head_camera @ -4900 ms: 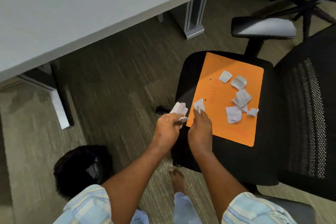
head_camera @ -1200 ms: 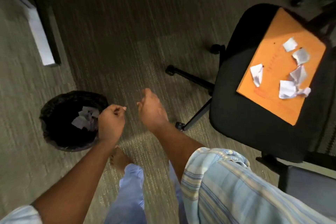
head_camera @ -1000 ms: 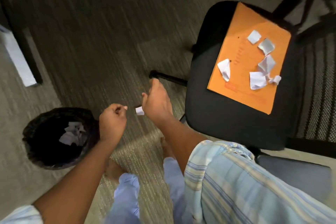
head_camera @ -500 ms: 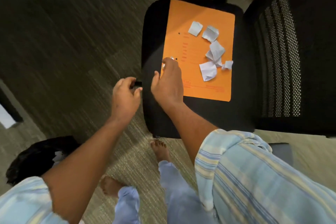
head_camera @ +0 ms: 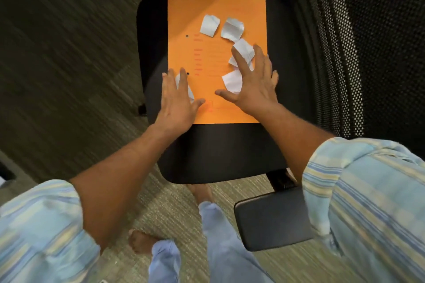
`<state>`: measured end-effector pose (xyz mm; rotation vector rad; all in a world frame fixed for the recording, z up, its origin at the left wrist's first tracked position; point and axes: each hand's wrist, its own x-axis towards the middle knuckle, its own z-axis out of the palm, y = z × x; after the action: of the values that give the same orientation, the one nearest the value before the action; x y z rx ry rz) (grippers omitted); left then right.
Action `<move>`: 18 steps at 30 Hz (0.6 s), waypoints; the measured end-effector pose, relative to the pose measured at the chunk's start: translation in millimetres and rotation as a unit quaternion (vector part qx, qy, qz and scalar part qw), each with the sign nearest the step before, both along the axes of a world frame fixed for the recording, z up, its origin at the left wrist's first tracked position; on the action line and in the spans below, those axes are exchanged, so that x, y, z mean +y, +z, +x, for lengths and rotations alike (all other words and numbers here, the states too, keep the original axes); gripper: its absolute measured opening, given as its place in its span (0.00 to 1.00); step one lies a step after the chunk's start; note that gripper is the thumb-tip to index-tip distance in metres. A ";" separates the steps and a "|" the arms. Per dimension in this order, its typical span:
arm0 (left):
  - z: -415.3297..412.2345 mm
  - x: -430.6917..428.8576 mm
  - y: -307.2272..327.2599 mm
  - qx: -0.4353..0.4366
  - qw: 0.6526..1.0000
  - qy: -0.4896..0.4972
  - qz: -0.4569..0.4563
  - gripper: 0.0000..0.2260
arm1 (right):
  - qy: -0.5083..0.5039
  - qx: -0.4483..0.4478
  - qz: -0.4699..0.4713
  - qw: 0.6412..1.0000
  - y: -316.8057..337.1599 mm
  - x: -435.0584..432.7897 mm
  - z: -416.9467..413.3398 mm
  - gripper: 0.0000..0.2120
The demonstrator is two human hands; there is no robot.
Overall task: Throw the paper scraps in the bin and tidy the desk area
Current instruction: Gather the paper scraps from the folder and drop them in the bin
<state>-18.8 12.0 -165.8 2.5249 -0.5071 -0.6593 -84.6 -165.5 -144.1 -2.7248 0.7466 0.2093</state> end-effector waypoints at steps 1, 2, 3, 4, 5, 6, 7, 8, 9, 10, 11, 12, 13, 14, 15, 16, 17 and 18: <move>-0.3 -4.3 -2.8 -0.011 1.000 0.000 0.003 0.39 | 0.008 0.014 0.000 1.000 -2.9 -4.7 0.3 0.48; -0.8 -7.9 -5.7 -0.029 1.000 -0.005 0.009 0.38 | 0.016 0.026 -0.002 1.000 -6.0 -8.7 1.0 0.50; -1.0 -11.0 -8.4 -0.051 0.999 -0.012 0.015 0.37 | 0.024 0.037 -0.004 0.999 -8.7 -12.4 2.1 0.51; -0.6 -14.2 -10.9 -0.071 0.997 -0.018 0.019 0.36 | 0.031 0.046 -0.006 0.998 -11.4 -15.4 3.3 0.51; -0.1 -17.3 -13.4 -0.086 0.996 -0.025 0.022 0.35 | 0.038 0.052 -0.006 0.998 -14.1 -18.1 4.6 0.51; 0.9 -20.7 -15.9 -0.096 0.995 -0.032 0.026 0.34 | 0.044 0.054 -0.002 0.998 -16.9 -20.1 6.0 0.51; 2.1 -24.1 -18.6 -0.101 0.994 -0.036 0.031 0.33 | 0.049 0.053 0.004 0.997 -19.8 -21.8 7.3 0.50; 3.8 -27.4 -21.3 -0.104 0.993 -0.037 0.038 0.33 | 0.052 0.051 0.012 0.997 -22.8 -22.8 8.7 0.48; 5.7 -30.5 -23.6 -0.109 0.992 -0.038 0.046 0.32 | 0.054 0.050 0.021 0.997 -26.0 -23.3 9.8 0.46; 7.6 -33.1 -25.9 -0.118 0.991 -0.042 0.055 0.31 | 0.056 0.047 0.031 0.997 -29.1 -23.4 10.6 0.43; 9.6 -35.7 -27.9 -0.129 0.989 -0.050 0.059 0.31 | 0.058 0.045 0.039 0.997 -32.2 -23.1 10.9 0.40; 12.0 -38.8 -29.6 -0.140 0.987 -0.058 0.060 0.31 | 0.061 0.043 0.043 0.996 -35.1 -22.5 10.6 0.36; 15.1 -42.4 -30.6 -0.149 0.985 -0.064 0.057 0.30 | 0.065 0.044 0.044 0.996 -37.6 -21.8 9.9 0.33; 18.9 -46.6 -31.2 -0.156 0.984 -0.067 0.054 0.30 | 0.069 0.044 0.045 0.996 -40.0 -20.8 9.1 0.31; 23.5 -51.6 -31.9 -0.161 0.983 -0.070 0.051 0.30 | 0.070 0.043 0.049 0.995 -42.3 -19.6 8.6 0.30; 28.9 -57.6 -32.5 -0.166 0.982 -0.075 0.045 0.30 | 0.067 0.038 0.054 0.996 -43.9 -18.6 8.7 0.29; 34.5 -63.6 -32.8 -0.169 0.982 -0.081 0.038 0.30 | 0.063 0.030 0.061 0.996 -45.0 -17.0 9.1 0.28; 40.4 -69.8 -33.0 -0.171 0.981 -0.088 0.029 0.30 | 0.058 0.020 0.067 0.996 -45.6 -15.7 9.5 0.26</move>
<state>21.7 -57.8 -198.7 2.6820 -0.8502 -0.3018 -75.1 -181.2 -189.7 -2.6453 0.5635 0.3294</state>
